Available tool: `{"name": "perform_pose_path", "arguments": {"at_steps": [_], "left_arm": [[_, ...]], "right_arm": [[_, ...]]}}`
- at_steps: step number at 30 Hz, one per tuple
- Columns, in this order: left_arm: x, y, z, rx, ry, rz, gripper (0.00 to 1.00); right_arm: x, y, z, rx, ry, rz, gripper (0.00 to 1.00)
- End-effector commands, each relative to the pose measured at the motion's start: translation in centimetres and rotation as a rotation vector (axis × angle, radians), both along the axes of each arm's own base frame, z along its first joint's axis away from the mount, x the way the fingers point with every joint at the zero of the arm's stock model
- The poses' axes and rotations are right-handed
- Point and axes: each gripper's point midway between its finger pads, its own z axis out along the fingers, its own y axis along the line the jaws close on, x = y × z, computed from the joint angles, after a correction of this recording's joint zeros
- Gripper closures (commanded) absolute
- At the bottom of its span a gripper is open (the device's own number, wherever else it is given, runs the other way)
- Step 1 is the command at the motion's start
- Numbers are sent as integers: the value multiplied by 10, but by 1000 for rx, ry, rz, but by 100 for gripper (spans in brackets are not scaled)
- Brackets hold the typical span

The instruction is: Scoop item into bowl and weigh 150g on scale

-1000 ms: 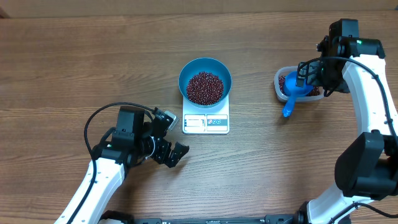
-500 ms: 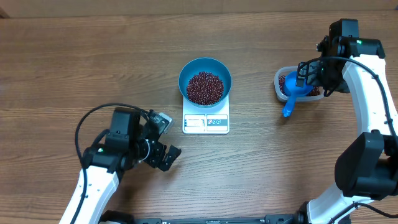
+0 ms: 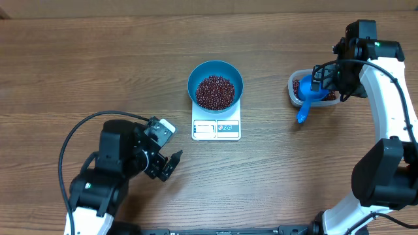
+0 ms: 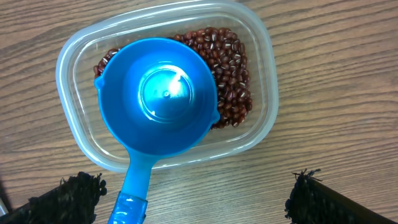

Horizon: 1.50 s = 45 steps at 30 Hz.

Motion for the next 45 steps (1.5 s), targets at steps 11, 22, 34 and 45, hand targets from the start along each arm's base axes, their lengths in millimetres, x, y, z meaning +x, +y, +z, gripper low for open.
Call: {"name": "perform_pose_path", "arguments": {"at_steps": [11, 22, 34, 45], "left_arm": [[-8, 2, 55, 49, -280, -88, 0], [-19, 17, 90, 66, -472, -37, 0], [-18, 41, 112, 61, -728, 82, 0], [-8, 70, 99, -108, -931, 321, 0]], "right_arm": [[-1, -1, 6, -8, -15, -1, 0], [-1, -1, 6, -9, -15, -1, 0], [-1, -1, 6, -9, -15, -1, 0], [-1, -1, 6, -8, -15, -1, 0]]}}
